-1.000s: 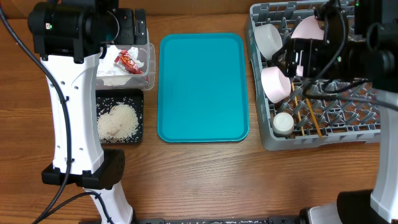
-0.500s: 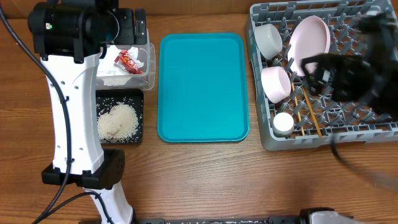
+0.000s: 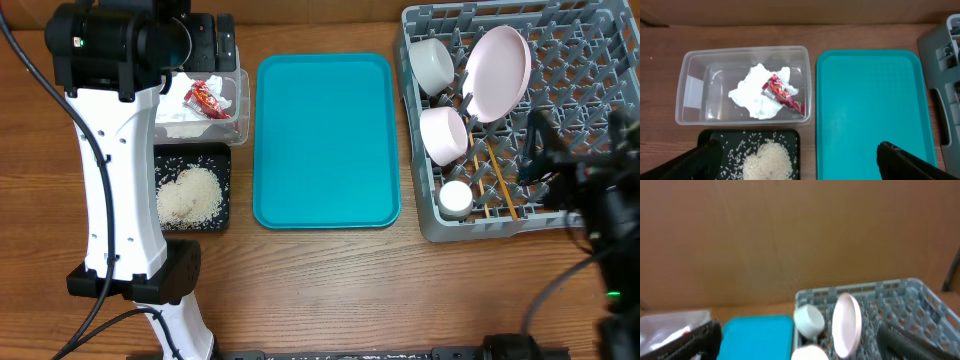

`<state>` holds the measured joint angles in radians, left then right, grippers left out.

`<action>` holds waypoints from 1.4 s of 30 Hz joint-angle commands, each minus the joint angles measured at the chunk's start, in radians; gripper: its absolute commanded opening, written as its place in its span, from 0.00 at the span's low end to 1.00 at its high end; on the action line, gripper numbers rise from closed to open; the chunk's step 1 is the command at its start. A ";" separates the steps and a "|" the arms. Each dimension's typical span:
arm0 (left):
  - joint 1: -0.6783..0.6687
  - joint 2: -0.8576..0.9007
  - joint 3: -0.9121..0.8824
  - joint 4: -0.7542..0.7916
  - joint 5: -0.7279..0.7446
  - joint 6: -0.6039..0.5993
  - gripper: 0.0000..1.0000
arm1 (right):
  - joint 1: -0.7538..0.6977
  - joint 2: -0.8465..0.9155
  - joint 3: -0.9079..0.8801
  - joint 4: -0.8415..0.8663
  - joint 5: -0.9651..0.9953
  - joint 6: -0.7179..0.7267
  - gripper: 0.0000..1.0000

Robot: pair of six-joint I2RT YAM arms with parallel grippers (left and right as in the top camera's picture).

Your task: Sort waste into correct bins and load items into the dishwasher

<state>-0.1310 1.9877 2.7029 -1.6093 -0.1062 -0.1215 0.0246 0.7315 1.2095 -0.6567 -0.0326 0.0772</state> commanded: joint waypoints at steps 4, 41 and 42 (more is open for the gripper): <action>-0.006 -0.013 -0.001 -0.002 -0.006 0.002 1.00 | -0.031 -0.284 -0.533 0.356 0.023 -0.002 1.00; -0.006 -0.013 -0.001 -0.002 -0.006 0.002 1.00 | -0.031 -0.729 -1.202 0.575 0.010 0.002 1.00; -0.006 -0.013 -0.001 -0.002 -0.006 0.002 1.00 | -0.031 -0.729 -1.202 0.575 0.010 0.002 1.00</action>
<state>-0.1310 1.9877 2.7029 -1.6096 -0.1062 -0.1215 -0.0006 0.0128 0.0185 -0.0841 -0.0219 0.0780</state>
